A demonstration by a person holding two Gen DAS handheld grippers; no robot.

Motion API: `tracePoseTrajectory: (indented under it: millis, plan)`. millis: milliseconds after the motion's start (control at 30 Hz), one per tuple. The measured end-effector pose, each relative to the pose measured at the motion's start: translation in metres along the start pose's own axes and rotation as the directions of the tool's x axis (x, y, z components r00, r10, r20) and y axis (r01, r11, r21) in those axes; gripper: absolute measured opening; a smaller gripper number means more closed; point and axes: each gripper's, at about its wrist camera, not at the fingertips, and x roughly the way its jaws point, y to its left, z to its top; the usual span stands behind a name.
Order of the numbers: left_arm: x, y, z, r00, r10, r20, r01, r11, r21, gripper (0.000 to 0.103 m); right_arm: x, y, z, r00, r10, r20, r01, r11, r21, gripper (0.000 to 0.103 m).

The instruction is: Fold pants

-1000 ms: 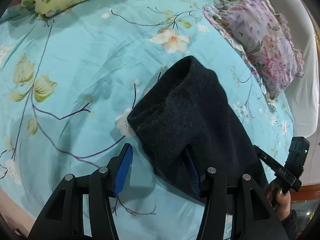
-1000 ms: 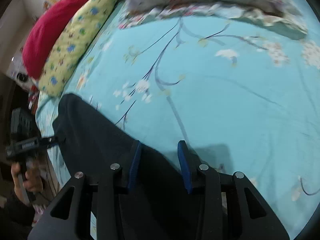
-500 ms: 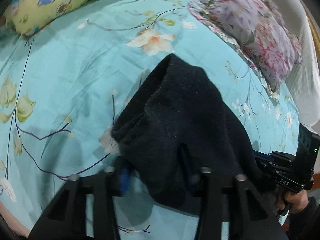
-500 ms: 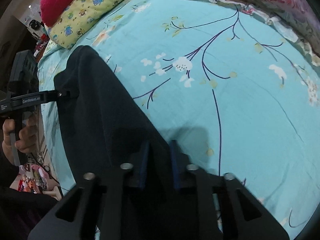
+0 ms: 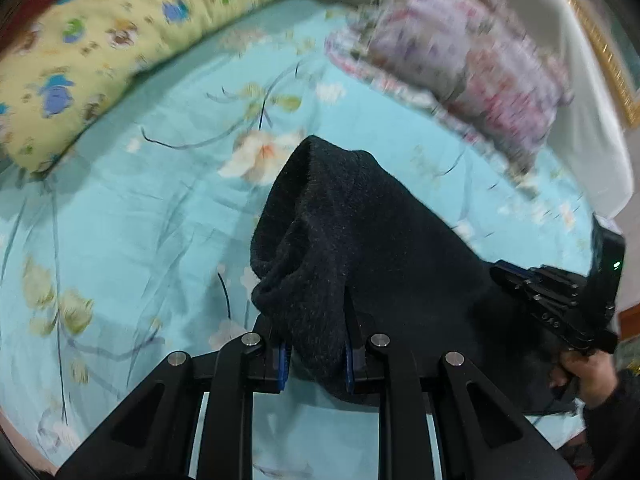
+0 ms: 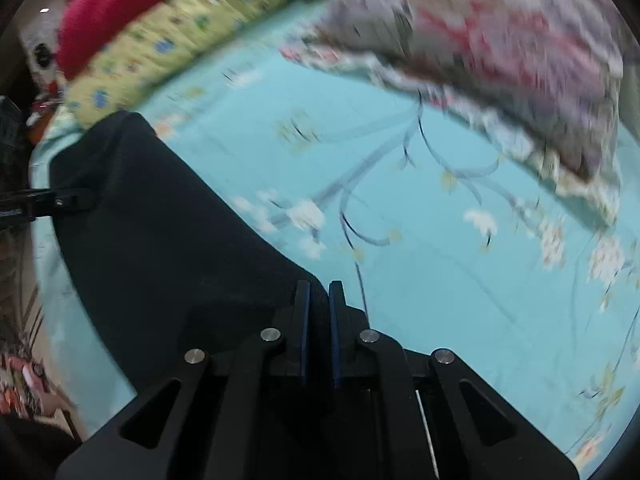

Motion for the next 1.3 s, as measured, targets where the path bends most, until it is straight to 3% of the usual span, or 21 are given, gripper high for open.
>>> tracePoseTrajectory:
  millis: [33,100,200,433,500,567,767,933,1300]
  plan:
    - [0.008,0.0,0.001,0.999,0.032,-0.017,-0.031,0.999,0.024,0.022,0.007,0.001,-0.001,1.0,-0.01,-0.007,0.01,1.0,0.018,0.013]
    - [0.016,-0.002,0.002,0.995,0.093,-0.039,-0.091,0.994,0.053,0.04,0.004,-0.005,-0.002,0.999,-0.046,0.015,0.046,0.998,0.045,0.028]
    - [0.005,-0.003,0.0,0.984,0.18,0.0,-0.18,0.981,0.07,0.056,-0.01,-0.01,0.0,0.997,-0.067,0.035,0.063,0.993,0.1,0.032]
    - [-0.027,-0.022,-0.011,0.938,0.336,0.088,-0.345,0.929,0.134,0.063,-0.057,-0.02,-0.018,0.995,-0.008,0.094,-0.012,0.977,0.212,0.034]
    - [-0.035,-0.032,-0.013,0.925,0.365,0.108,-0.378,0.913,0.153,0.068,-0.069,-0.017,-0.025,0.994,0.013,0.111,-0.039,0.971,0.237,0.042]
    - [-0.042,-0.042,-0.016,0.924,0.364,0.121,-0.38,0.909,0.169,0.069,-0.08,-0.012,-0.033,0.991,0.035,0.13,-0.068,0.965,0.253,0.051]
    - [-0.047,-0.073,-0.019,0.915,0.372,0.156,-0.4,0.887,0.229,0.069,-0.105,-0.001,-0.057,0.988,0.039,0.151,-0.08,0.959,0.272,0.051]
    - [-0.047,-0.099,-0.022,0.919,0.352,0.175,-0.39,0.878,0.279,0.069,-0.119,-0.004,-0.081,0.987,0.034,0.158,-0.083,0.946,0.314,0.051]
    - [-0.046,-0.155,-0.033,0.926,0.307,0.22,-0.373,0.833,0.408,0.07,-0.149,-0.034,-0.147,0.987,-0.019,0.161,-0.06,0.881,0.469,0.051]
